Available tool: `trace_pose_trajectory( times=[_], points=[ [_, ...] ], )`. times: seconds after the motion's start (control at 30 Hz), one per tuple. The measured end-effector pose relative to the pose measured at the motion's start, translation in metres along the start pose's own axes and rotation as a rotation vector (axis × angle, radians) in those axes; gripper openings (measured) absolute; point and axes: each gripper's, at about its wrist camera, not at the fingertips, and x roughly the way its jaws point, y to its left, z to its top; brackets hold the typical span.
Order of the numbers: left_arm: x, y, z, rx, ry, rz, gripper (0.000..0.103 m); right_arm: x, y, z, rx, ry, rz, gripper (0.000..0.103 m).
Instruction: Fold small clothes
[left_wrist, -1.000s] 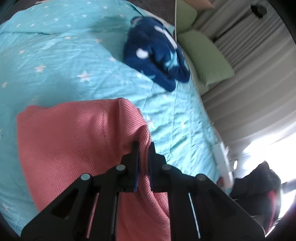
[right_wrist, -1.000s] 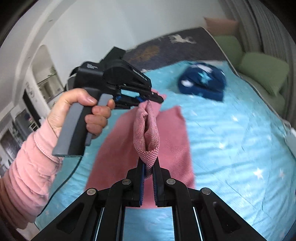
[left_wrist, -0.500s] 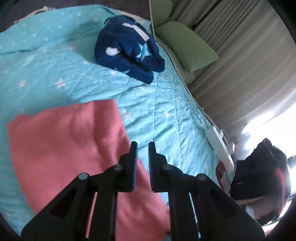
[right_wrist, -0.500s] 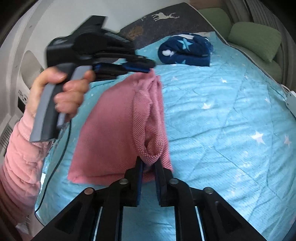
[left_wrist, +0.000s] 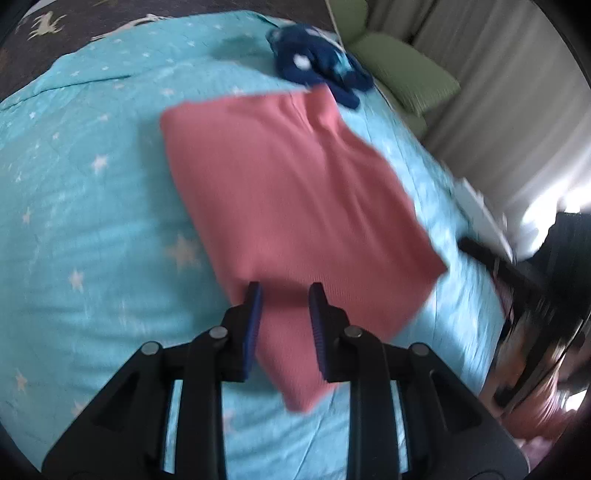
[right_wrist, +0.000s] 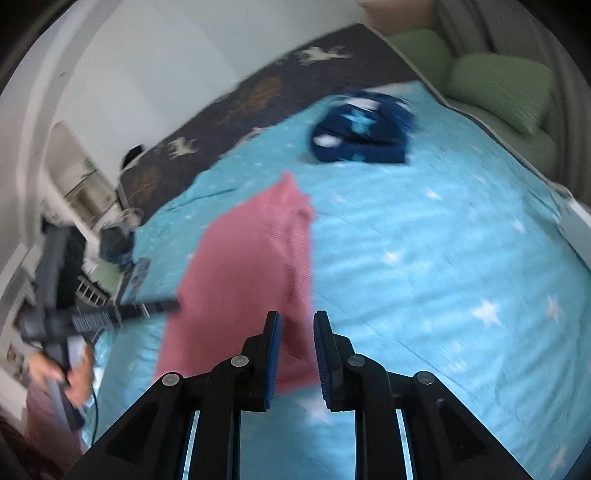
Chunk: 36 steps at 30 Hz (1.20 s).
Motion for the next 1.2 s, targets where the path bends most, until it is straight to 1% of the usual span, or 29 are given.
trace_pose_trajectory(
  times=[0.03, 0.07, 0.1, 0.13, 0.17, 0.23, 0.27, 0.3, 0.33, 0.4, 0.43, 0.47, 0.5, 0.53, 0.57, 0.63, 0.73, 0.77, 0.83, 0.87, 0.9, 0.97, 1.0, 1.03, 1.07, 1.1, 1.13, 1.17, 1.2],
  points=[
    [0.002, -0.003, -0.006, 0.024, 0.002, 0.017, 0.032, 0.002, 0.010, 0.003, -0.029, 0.001, 0.022, 0.019],
    [0.006, -0.005, -0.011, 0.053, 0.000, 0.057, 0.032, 0.006, 0.017, 0.006, -0.049, 0.009, 0.031, 0.019],
    [0.013, -0.005, -0.018, 0.075, 0.005, 0.118, 0.032, 0.011, 0.020, 0.008, -0.057, 0.022, 0.028, 0.019],
    [0.017, -0.002, -0.020, 0.076, 0.014, 0.136, 0.037, 0.017, 0.023, 0.007, -0.059, 0.045, 0.014, 0.019],
    [0.022, 0.004, -0.024, 0.064, 0.016, 0.133, 0.044, 0.025, 0.021, 0.005, -0.049, 0.079, -0.016, 0.018],
    [0.023, 0.018, -0.029, 0.024, -0.007, 0.100, 0.055, 0.042, 0.006, -0.004, 0.010, 0.161, -0.090, 0.015],
    [0.022, 0.026, -0.029, -0.007, -0.006, 0.078, 0.056, 0.047, -0.004, -0.010, 0.055, 0.192, -0.090, 0.013],
    [0.020, 0.031, -0.027, -0.027, -0.004, 0.055, 0.056, 0.048, -0.012, -0.012, 0.096, 0.197, -0.066, 0.013],
    [0.018, 0.032, -0.026, -0.036, -0.004, 0.047, 0.056, 0.047, -0.017, -0.012, 0.119, 0.190, -0.052, 0.011],
    [0.012, 0.032, -0.024, -0.035, -0.014, 0.049, 0.056, 0.039, -0.016, -0.008, 0.109, 0.187, -0.060, 0.012],
    [0.009, 0.032, -0.023, -0.030, -0.023, 0.058, 0.056, 0.037, -0.014, -0.006, 0.095, 0.184, -0.071, 0.017],
    [0.004, 0.031, -0.021, -0.027, -0.040, 0.068, 0.056, 0.034, -0.012, -0.002, 0.080, 0.182, -0.078, 0.017],
    [0.000, 0.031, -0.019, -0.031, -0.055, 0.068, 0.056, 0.033, -0.012, 0.002, 0.074, 0.180, -0.069, 0.017],
    [-0.004, 0.033, -0.018, -0.043, -0.069, 0.061, 0.056, 0.030, -0.012, 0.007, 0.075, 0.174, -0.049, 0.020],
    [-0.007, 0.036, -0.017, -0.059, -0.077, 0.054, 0.056, 0.027, -0.012, 0.009, 0.079, 0.168, -0.035, 0.026],
    [-0.011, 0.041, -0.014, -0.087, -0.088, 0.046, 0.056, 0.025, -0.011, 0.020, 0.076, 0.149, -0.034, 0.031],
    [-0.014, 0.046, -0.007, -0.123, -0.108, 0.038, 0.056, 0.023, 0.000, 0.032, 0.027, 0.121, -0.044, 0.033],
    [-0.015, 0.045, -0.002, -0.136, -0.123, 0.022, 0.056, 0.025, 0.005, 0.036, 0.021, 0.117, -0.025, 0.033],
    [-0.012, 0.042, 0.005, -0.145, -0.145, -0.016, 0.056, 0.033, 0.016, 0.049, 0.025, 0.111, 0.068, 0.033],
    [-0.009, 0.040, 0.006, -0.146, -0.146, -0.020, 0.056, 0.041, 0.022, 0.055, 0.029, 0.118, 0.117, 0.030],
    [-0.002, 0.039, 0.010, -0.145, -0.133, -0.001, 0.056, 0.052, 0.026, 0.060, 0.036, 0.135, 0.143, 0.029],
    [0.014, 0.041, 0.010, -0.143, -0.083, 0.078, 0.056, 0.073, 0.024, 0.063, 0.055, 0.173, 0.113, 0.017],
    [0.026, 0.045, 0.008, -0.142, -0.050, 0.103, 0.057, 0.084, 0.018, 0.062, 0.069, 0.192, 0.073, 0.016],
    [0.037, 0.052, 0.002, -0.158, -0.028, 0.082, 0.063, 0.094, 0.009, 0.061, 0.075, 0.204, 0.007, 0.011],
    [0.039, 0.058, -0.002, -0.180, -0.031, 0.057, 0.064, 0.109, -0.007, 0.058, 0.061, 0.214, -0.107, 0.000],
    [0.036, 0.062, -0.008, -0.196, -0.065, 0.027, 0.064, 0.117, -0.017, 0.054, 0.074, 0.234, -0.110, 0.000],
    [0.033, 0.063, -0.009, -0.189, -0.068, 0.020, 0.063, 0.119, -0.031, 0.050, 0.144, 0.233, -0.045, 0.000],
    [0.030, 0.064, -0.009, -0.185, -0.063, 0.016, 0.063, 0.116, -0.035, 0.049, 0.183, 0.219, -0.015, 0.000],
    [0.026, 0.066, -0.007, -0.199, -0.060, 0.011, 0.063, 0.112, -0.035, 0.051, 0.179, 0.222, -0.003, 0.000]
  ],
)
